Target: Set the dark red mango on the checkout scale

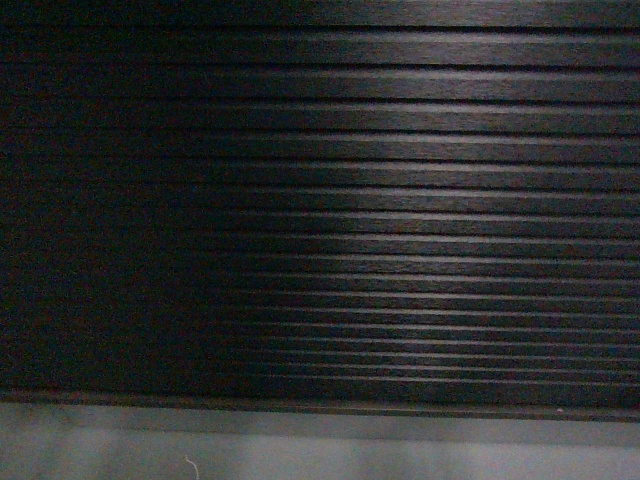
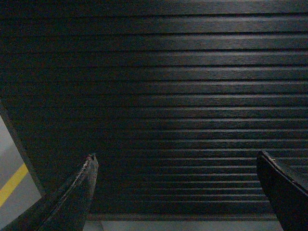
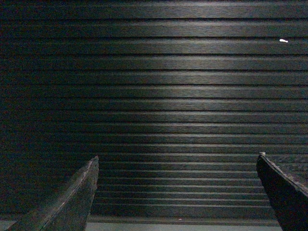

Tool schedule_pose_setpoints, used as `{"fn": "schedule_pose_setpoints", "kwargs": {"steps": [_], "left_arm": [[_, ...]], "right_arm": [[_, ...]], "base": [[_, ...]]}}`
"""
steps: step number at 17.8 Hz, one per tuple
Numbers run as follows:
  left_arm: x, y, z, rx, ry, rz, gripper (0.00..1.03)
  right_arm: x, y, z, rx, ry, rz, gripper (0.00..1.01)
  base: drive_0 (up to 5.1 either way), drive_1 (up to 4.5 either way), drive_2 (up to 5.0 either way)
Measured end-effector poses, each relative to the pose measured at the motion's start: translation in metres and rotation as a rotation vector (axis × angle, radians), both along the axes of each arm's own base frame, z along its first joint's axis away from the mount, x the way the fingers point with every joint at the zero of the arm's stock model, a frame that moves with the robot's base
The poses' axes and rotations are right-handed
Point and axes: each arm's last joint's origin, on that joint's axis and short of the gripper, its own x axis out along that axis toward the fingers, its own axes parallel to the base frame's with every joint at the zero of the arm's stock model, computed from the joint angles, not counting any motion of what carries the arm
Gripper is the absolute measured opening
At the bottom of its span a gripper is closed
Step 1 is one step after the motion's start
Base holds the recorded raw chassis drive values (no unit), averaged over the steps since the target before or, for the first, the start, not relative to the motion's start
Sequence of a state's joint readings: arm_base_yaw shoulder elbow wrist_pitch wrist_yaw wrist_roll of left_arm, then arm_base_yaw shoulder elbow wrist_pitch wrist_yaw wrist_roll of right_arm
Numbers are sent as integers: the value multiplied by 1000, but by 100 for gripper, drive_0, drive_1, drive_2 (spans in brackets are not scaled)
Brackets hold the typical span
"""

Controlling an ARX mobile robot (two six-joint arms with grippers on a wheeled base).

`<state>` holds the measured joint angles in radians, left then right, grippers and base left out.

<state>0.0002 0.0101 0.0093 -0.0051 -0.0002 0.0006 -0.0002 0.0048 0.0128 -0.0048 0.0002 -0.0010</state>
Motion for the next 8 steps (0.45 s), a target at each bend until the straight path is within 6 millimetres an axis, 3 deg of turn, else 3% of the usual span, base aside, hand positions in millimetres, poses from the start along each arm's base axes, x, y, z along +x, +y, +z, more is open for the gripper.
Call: {"fn": "schedule_pose_setpoints", "kwargs": {"steps": [8], "left_arm": [[0, 0, 0, 0, 0, 0, 98]], "right_arm": [[0, 0, 0, 0, 0, 0, 98]], "base": [[0, 0, 0]]}}
